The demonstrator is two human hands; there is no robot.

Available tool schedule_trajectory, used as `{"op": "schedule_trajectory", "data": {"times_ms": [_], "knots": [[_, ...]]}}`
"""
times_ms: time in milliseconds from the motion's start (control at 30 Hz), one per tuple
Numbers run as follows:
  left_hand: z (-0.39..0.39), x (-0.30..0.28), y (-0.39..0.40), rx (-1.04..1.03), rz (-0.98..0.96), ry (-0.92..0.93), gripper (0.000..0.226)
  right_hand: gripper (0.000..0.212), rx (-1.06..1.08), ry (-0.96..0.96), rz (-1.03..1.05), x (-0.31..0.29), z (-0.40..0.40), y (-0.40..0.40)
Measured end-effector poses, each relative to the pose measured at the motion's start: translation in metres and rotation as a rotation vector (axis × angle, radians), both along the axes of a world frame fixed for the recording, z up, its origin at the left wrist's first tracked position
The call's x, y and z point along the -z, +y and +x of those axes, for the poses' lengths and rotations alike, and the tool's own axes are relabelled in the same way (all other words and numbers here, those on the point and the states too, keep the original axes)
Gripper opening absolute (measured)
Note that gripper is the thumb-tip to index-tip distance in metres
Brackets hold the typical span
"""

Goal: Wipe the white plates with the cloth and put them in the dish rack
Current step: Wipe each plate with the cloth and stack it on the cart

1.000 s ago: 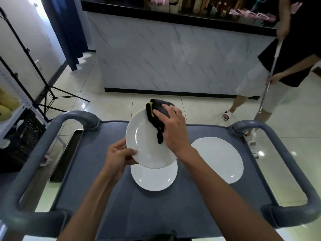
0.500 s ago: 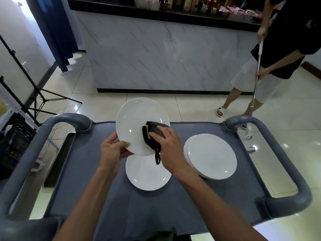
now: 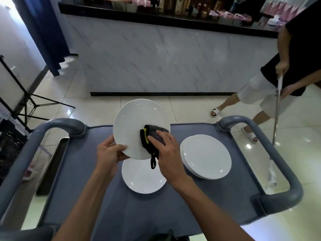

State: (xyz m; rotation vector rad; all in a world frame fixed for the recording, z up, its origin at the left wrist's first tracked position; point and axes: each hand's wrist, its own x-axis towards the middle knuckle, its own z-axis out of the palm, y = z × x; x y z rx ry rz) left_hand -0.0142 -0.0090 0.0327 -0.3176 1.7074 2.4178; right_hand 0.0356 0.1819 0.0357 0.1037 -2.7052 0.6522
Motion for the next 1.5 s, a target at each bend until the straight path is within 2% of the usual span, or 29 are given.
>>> {"op": "schedule_trajectory", "data": {"times_ms": [133,267,600,767,967,1167,1300,1500], "knots": [[0.002,0.001,-0.001,0.054,-0.023,0.003,0.043,0.057,0.100,0.100,0.005,-0.008,-0.009,0.013],[0.002,0.003,-0.002,0.097,-0.032,0.022,0.047,0.058,0.151,0.112,0.002,-0.014,-0.015,0.023],[-0.002,0.008,-0.010,0.157,-0.050,0.010,0.043,0.046,0.152,0.173,-0.156,-0.038,-0.028,0.028],[-0.001,0.012,-0.016,0.222,-0.082,0.022,0.049,0.041,0.146,0.211,-0.261,-0.052,-0.034,0.022],[0.001,0.018,-0.022,0.190,-0.058,0.048,0.049,0.043,-0.003,0.114,-0.252,-0.065,-0.037,0.027],[-0.003,0.014,-0.026,0.196,-0.081,0.129,0.048,0.053,-0.041,-0.001,-0.288,-0.069,-0.041,0.037],[-0.008,0.009,-0.031,0.221,-0.092,0.193,0.047,0.063,-0.139,-0.091,-0.348,-0.078,-0.044,0.049],[-0.022,0.002,-0.033,0.303,-0.159,0.238,0.047,0.073,-0.121,-0.138,-0.349,-0.074,-0.039,0.058]]}}
